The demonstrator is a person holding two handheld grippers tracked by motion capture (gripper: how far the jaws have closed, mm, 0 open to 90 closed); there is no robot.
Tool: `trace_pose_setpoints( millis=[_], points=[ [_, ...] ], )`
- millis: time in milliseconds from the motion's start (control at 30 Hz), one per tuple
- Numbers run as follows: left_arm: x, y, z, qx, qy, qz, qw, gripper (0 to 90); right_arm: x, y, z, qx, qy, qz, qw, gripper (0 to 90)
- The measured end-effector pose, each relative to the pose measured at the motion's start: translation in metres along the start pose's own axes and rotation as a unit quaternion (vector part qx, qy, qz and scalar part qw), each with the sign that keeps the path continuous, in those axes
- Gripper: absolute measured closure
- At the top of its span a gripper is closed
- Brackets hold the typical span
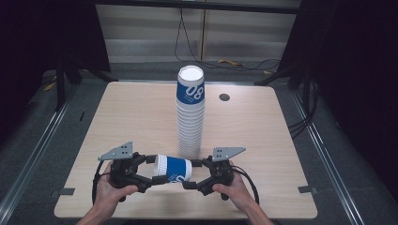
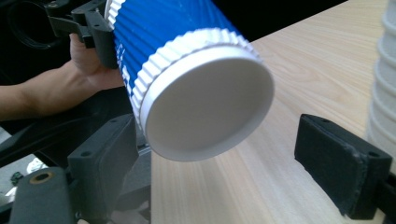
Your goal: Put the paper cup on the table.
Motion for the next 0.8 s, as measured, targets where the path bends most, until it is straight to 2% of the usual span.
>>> trace_pose_setpoints(
  millis=[200, 400, 467, 667, 800],
  points=[
    [-0.005, -0.001, 0.0, -0.024, 0.012, 0.017, 0.9995, 17.2, 0.006, -0.009, -0.001, -0.005, 0.005, -0.022, 0.9997, 13.8],
    [-0.011, -0.006, 0.001, -0.038, 0.017, 0.035, 0.9985, 17.2, 0.013, -0.022, -0.006, -0.018, -0.001, -0.058, 0.9982, 15.5],
    [-0.015, -0.008, -0.001, -0.044, 0.02, 0.048, 0.9977, 17.3, 0.016, -0.029, -0.01, -0.031, -0.006, -0.08, 0.9963, 15.9],
    [-0.026, -0.019, -0.004, -0.06, 0.022, 0.076, 0.995, 17.3, 0.021, -0.052, -0.016, -0.03, -0.004, -0.138, 0.99, 15.6],
    [-0.034, -0.027, -0.006, -0.076, 0.021, 0.093, 0.9925, 17.3, 0.025, -0.068, -0.02, -0.031, -0.007, -0.18, 0.9831, 13.9]
  ],
)
Point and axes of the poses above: each handheld gripper's, and its own axes: y roughly forward along the jaws, z roughly out of its top, x roughly to its right, the point moved 10 cm from there along y, roughly forward along the jaws, and after that the axes turned 8 degrees about y, right-handed, at the moved point
